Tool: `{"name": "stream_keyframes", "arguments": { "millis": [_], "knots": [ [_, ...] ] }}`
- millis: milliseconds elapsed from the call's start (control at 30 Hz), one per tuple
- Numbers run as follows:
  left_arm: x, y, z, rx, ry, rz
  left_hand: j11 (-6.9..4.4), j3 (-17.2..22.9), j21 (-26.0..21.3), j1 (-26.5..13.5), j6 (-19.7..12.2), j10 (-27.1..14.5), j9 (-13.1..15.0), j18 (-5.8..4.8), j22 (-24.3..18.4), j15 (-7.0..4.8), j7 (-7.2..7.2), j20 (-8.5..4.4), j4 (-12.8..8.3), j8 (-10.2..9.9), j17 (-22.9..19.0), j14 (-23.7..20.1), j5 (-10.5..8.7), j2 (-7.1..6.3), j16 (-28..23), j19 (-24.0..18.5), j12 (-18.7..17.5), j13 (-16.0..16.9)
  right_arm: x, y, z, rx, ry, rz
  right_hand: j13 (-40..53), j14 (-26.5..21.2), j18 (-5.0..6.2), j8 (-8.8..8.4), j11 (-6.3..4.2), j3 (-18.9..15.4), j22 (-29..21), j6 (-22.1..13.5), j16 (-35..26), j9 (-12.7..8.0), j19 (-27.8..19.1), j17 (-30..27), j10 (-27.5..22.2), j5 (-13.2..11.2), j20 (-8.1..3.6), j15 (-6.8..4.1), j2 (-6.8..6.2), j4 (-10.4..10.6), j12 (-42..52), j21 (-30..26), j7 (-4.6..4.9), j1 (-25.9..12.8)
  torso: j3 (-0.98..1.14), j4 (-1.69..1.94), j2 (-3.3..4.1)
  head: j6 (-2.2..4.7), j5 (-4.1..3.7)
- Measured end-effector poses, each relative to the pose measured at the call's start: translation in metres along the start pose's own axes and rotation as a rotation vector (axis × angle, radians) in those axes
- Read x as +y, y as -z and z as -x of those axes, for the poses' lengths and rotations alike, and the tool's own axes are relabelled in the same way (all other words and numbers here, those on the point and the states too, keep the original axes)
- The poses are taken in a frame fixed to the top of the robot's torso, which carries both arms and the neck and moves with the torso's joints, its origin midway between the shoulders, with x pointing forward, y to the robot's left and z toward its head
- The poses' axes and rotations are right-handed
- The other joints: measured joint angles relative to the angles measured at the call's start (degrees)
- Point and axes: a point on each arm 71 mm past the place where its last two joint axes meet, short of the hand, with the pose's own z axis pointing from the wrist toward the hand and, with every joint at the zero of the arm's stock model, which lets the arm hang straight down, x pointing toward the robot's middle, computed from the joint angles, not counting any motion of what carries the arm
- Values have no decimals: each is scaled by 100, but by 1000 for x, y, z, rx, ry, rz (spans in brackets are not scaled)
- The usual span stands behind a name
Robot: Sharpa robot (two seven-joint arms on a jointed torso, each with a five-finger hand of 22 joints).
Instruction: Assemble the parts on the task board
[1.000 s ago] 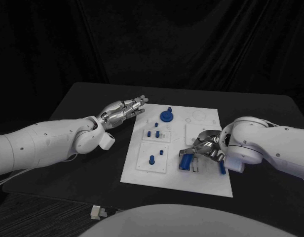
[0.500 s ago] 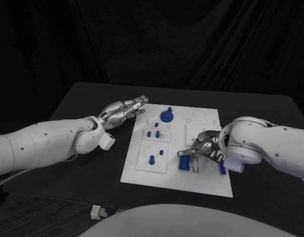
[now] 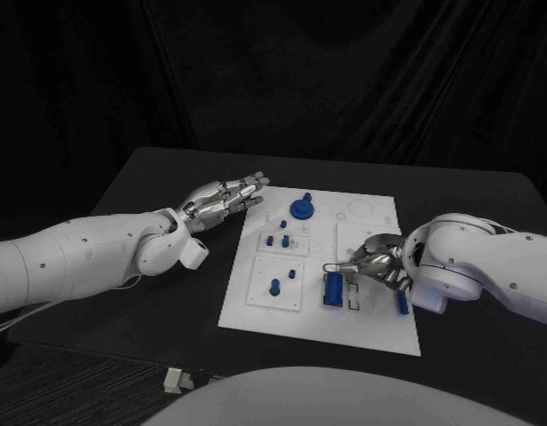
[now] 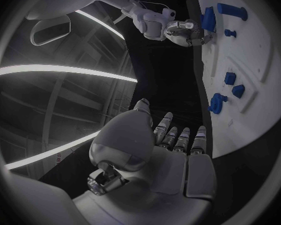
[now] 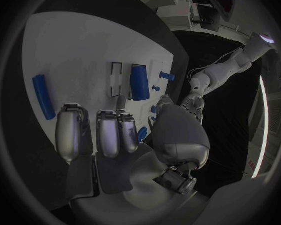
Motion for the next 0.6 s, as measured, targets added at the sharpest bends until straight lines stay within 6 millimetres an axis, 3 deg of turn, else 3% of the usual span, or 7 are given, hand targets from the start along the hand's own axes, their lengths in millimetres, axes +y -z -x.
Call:
{"name": "stream_keyframes", "arguments": {
  "millis": [100, 233, 333, 433, 533, 600],
  "knots": [
    [0, 0, 0, -1, 0, 0, 0, 0, 0, 0, 0, 0, 0, 0, 0, 0, 0, 0, 0, 0, 0, 0, 0, 0, 0, 0, 0, 0, -6, 5, 5, -53, -22, 13, 0, 0, 0, 117, 0, -24, 0, -6, 35, 7, 0, 0, 0, 0, 0, 0, 117, -24, 0, 97, 6, -32, 0, -1, -1, 0, 2],
    [0, 1, 1, -2, -1, 1, 8, 0, 0, 0, 38, 8, 3, 0, 0, 0, 5, 0, 0, 0, 0, 0, 0, 0, 0, 0, 0, 0, -7, 14, 12, -141, -17, 56, 0, 0, 0, 149, 0, -23, 0, -6, 57, 2, 0, 2, 0, 0, 0, 0, 211, -24, 0, 133, 6, 11, 0, -1, -2, 0, -3],
    [0, 1, 1, -2, -1, 1, 20, 0, 0, 0, 43, 21, 6, 0, 0, 0, 5, 0, 0, 0, 1, 0, 0, 0, 0, 0, 0, 0, -5, 22, 17, -222, 16, 99, -1, 0, 0, 181, 0, -39, 0, -78, 68, -71, 0, 5, 0, 79, 0, 0, 370, -40, 0, 157, -6, 201, 0, -2, -2, 0, -10],
    [0, 1, 1, -2, -1, 1, 21, 0, 0, 0, 43, 21, 6, 0, 1, 0, 5, 0, 0, 0, 1, 0, 0, 0, 0, 0, 0, 0, -3, 28, 19, -300, 70, 153, -1, 0, 0, 171, 0, -44, -1, -257, 68, -278, 0, 5, 0, 571, 0, 0, 413, -149, 0, 211, 27, 725, 0, -2, -2, 0, -12],
    [0, 1, 1, -2, -1, 1, 21, 0, 0, 0, 43, 21, 6, 0, 5, 0, 4, 0, 0, 0, 1, 0, 0, 0, 0, 0, 0, 0, 2, 36, 19, -372, 147, 220, -1, 0, 0, -27, 0, 9, -1, -472, 68, -594, 0, 4, 0, 1055, 0, 0, 424, -367, 0, 251, 59, 1314, 0, -2, 1, 0, -9],
    [0, 1, 1, -2, -1, 1, 21, 0, 0, 0, 42, 21, 6, 0, 5, 0, 4, 0, 0, 0, 2, 0, 0, 0, 0, 0, 0, 0, 5, 39, 17, -408, 196, 262, -1, 0, 0, -162, 0, 24, -1, -597, 67, -835, 0, 4, 0, 1252, 0, 0, 420, -503, 0, 289, 73, 1633, 0, -2, 1, 0, -6]
  ]
}}
